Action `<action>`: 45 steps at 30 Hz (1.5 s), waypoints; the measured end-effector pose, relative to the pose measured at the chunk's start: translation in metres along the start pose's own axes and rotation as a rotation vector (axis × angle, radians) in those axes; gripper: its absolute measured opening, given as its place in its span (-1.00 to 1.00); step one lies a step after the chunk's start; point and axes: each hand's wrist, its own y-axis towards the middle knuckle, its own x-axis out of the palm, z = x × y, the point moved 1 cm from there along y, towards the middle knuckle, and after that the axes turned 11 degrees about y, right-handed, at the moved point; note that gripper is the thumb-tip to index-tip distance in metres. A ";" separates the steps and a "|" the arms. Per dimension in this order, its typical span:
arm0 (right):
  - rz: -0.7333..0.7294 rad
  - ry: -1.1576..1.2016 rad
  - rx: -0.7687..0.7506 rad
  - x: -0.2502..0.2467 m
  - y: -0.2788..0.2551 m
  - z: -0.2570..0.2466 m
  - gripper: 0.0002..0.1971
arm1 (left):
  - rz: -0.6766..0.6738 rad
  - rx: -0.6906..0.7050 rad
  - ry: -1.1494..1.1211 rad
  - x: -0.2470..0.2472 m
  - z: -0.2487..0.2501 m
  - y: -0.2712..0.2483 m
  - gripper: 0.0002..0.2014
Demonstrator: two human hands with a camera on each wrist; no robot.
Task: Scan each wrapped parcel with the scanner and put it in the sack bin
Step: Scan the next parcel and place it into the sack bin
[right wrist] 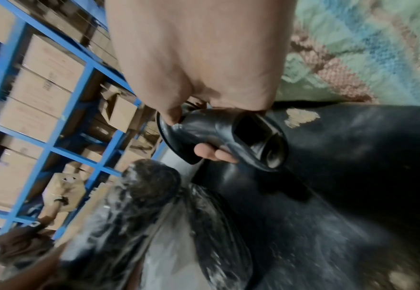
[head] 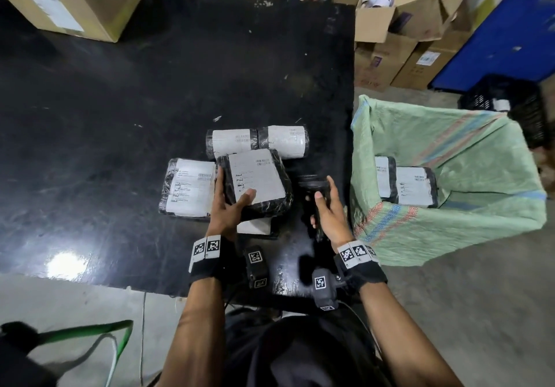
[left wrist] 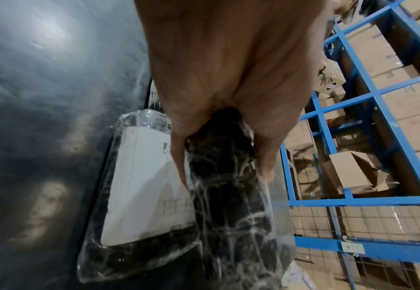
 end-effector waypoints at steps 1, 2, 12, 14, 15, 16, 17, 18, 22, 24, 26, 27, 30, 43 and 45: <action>0.006 0.015 -0.028 -0.001 -0.005 -0.008 -0.41 | 0.004 0.029 -0.017 0.002 0.000 0.000 -0.05; 0.014 0.024 -0.067 -0.003 -0.010 -0.018 -0.42 | 0.006 0.058 -0.034 0.005 0.002 0.001 -0.05; -0.049 0.086 -0.386 0.004 -0.062 -0.113 -0.41 | -0.099 0.312 -0.066 0.038 0.039 0.018 -0.02; -0.074 0.092 -0.425 0.013 -0.071 -0.125 -0.42 | -0.131 0.339 -0.072 0.045 0.045 0.019 -0.02; -0.087 0.097 -0.432 0.017 -0.074 -0.129 -0.41 | -0.147 0.349 -0.074 0.049 0.046 0.019 -0.02; -0.097 0.103 -0.435 0.020 -0.077 -0.133 -0.41 | -0.167 0.357 -0.079 0.052 0.048 0.020 -0.03; -0.104 0.110 -0.437 0.024 -0.080 -0.136 -0.41 | -0.189 0.369 -0.085 0.055 0.050 0.020 -0.03; -0.109 0.115 -0.434 0.028 -0.082 -0.138 -0.41 | -0.213 0.382 -0.087 0.057 0.052 0.021 -0.02; -0.113 0.110 -0.441 0.040 -0.084 -0.144 -0.42 | -0.253 0.407 -0.087 0.064 0.057 0.028 0.00; -0.105 0.112 -0.452 0.044 -0.083 -0.145 -0.42 | -0.264 0.420 -0.083 0.067 0.058 0.029 -0.01; -0.094 0.106 -0.455 0.047 -0.082 -0.146 -0.42 | -0.267 0.448 -0.065 0.068 0.059 0.030 -0.01; -0.090 0.102 -0.455 0.048 -0.081 -0.146 -0.42 | -0.265 0.459 -0.055 0.069 0.060 0.030 -0.01; -0.093 0.097 -0.451 0.050 -0.079 -0.147 -0.42 | -0.251 0.457 -0.039 0.070 0.062 0.028 -0.01; -0.068 0.050 -0.421 0.040 -0.072 -0.140 -0.42 | -0.233 0.460 0.019 0.068 0.056 0.038 0.02; -0.059 0.052 -0.410 0.035 -0.071 -0.135 -0.42 | -0.227 0.455 0.005 0.065 0.054 0.038 0.01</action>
